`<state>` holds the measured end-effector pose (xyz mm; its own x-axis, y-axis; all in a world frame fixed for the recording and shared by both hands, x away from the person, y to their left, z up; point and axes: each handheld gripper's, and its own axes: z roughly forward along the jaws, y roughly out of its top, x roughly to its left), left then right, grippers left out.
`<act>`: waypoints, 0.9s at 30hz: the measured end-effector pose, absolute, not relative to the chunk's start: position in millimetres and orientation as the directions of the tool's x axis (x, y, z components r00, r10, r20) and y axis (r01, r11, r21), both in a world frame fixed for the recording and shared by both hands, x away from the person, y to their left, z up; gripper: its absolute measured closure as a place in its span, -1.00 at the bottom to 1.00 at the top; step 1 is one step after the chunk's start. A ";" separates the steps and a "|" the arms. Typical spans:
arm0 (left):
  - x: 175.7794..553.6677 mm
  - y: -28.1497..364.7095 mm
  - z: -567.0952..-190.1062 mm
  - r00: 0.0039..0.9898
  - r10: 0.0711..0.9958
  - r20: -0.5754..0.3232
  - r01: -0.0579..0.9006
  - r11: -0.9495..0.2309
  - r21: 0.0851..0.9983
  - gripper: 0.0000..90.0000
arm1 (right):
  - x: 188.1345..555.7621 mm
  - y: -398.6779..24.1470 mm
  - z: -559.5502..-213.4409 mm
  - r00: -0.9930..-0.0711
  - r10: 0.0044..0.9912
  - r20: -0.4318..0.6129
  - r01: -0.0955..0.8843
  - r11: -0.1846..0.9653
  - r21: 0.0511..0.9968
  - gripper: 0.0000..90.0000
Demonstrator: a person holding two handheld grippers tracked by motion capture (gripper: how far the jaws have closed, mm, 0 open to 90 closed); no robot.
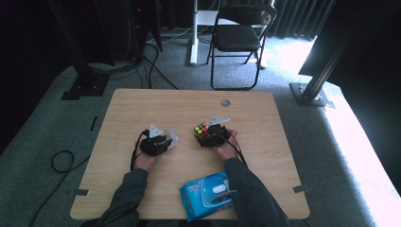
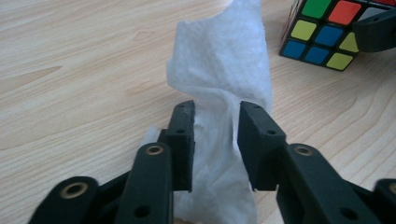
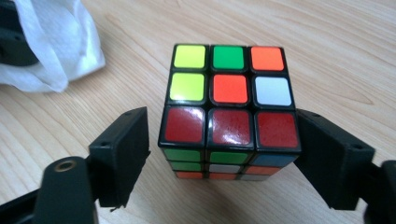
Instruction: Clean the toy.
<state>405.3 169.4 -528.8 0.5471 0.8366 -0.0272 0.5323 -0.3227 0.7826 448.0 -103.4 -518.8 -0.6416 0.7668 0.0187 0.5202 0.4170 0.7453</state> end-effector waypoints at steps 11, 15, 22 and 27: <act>400.7 178.6 -519.6 0.526 0.849 -0.049 0.513 -0.271 0.814 0.32 | 439.0 -110.6 -505.9 -0.652 0.758 0.024 0.426 0.340 0.839 -0.49; 400.3 181.0 -518.4 0.517 0.854 -0.056 0.512 -0.256 0.820 0.32 | 435.0 -115.0 -502.0 -0.628 0.778 0.002 0.382 0.306 0.872 -0.26; 399.7 183.9 -516.4 0.506 0.861 -0.050 0.505 -0.249 0.826 0.42 | 434.2 -126.7 -499.9 -0.530 0.848 0.032 0.385 0.206 0.900 0.21; 398.6 183.5 -515.1 0.504 0.863 -0.034 0.496 -0.257 0.830 0.70 | 435.6 -131.4 -500.2 -0.444 0.896 0.029 0.418 0.179 0.890 0.72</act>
<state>398.6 183.5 -515.1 0.5038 0.8631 -0.0339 0.4957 -0.2567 0.8297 435.6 -131.4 -500.2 -0.4441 0.8955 0.0285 0.4184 0.1791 0.8904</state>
